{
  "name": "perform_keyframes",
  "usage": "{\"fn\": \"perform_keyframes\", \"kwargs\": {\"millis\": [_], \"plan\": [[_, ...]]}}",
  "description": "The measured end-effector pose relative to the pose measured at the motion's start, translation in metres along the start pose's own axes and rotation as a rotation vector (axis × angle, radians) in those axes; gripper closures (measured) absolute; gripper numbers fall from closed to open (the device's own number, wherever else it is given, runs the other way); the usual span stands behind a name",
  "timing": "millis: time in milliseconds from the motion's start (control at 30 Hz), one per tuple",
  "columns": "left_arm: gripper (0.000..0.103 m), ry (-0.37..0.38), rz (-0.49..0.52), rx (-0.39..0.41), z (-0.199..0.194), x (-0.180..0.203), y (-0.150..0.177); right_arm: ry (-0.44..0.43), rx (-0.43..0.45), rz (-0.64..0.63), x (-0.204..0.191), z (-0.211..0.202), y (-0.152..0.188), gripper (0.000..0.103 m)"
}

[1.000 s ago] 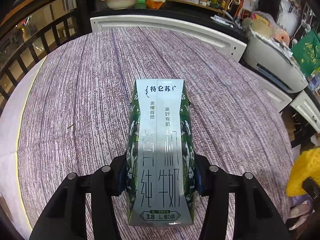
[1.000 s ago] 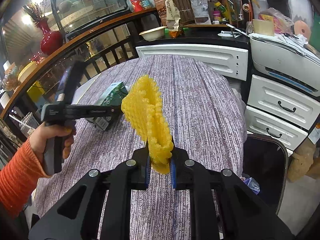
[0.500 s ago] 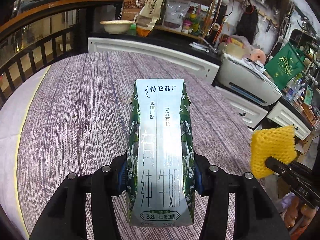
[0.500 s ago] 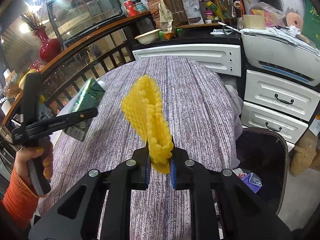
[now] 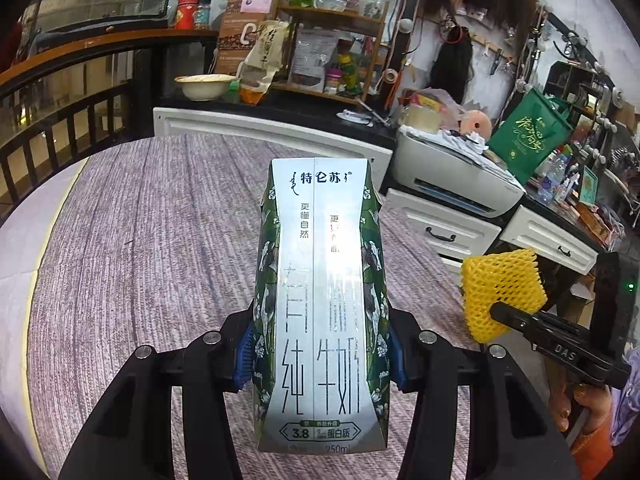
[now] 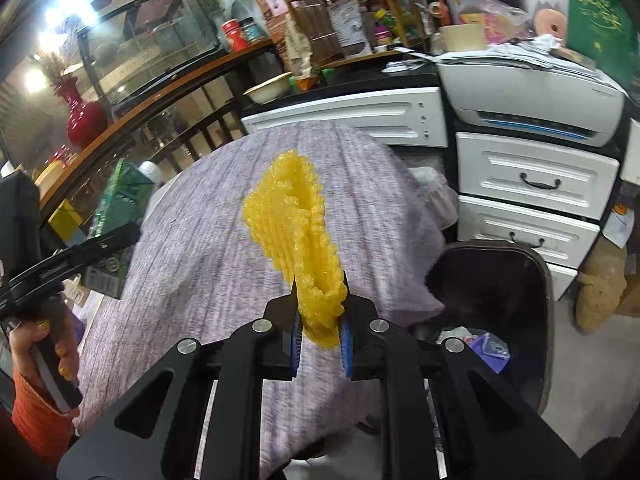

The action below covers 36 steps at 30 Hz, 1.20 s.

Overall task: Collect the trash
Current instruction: 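Carry the yellow net and milk carton to the brown bin, then open the right tool over the bin while the left tool releases the carton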

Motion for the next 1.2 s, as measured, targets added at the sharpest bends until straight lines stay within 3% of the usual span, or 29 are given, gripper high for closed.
{"fn": "perform_keyframes", "kwargs": {"millis": [500, 1000, 1067, 1100, 1133, 1200], "plan": [[0.053, 0.120, 0.063, 0.059, -0.020, 0.074, -0.006, 0.203, 0.071, 0.115, 0.090, -0.046, 0.001, 0.087], [0.053, 0.198, 0.102, 0.057, -0.024, 0.125, -0.004, 0.371, -0.073, 0.250, 0.184, 0.012, 0.045, 0.087], [0.053, 0.203, 0.098, 0.050, -0.021, 0.127, -0.002, 0.380, -0.089, 0.258, 0.189, 0.018, 0.051, 0.079], [0.053, 0.207, 0.095, 0.046, -0.020, 0.128, -0.001, 0.385, -0.094, 0.267, 0.191, 0.021, 0.054, 0.066], [0.053, 0.211, 0.092, 0.042, -0.019, 0.130, 0.000, 0.390, -0.094, 0.276, 0.193, 0.022, 0.057, 0.044], [0.053, 0.216, 0.093, 0.034, -0.016, 0.133, 0.003, 0.412, -0.080, 0.288, 0.195, 0.020, 0.059, 0.031]]}}
Point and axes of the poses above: each gripper's, at about its wrist camera, not at the fingertips, and z roughly the way its jaws point, x to its right, y to its underside, the point moved 8 cm from there along z, roughly the way its jaws point, and after that the axes turned 12 degrees about -y, right-handed, at the moved point
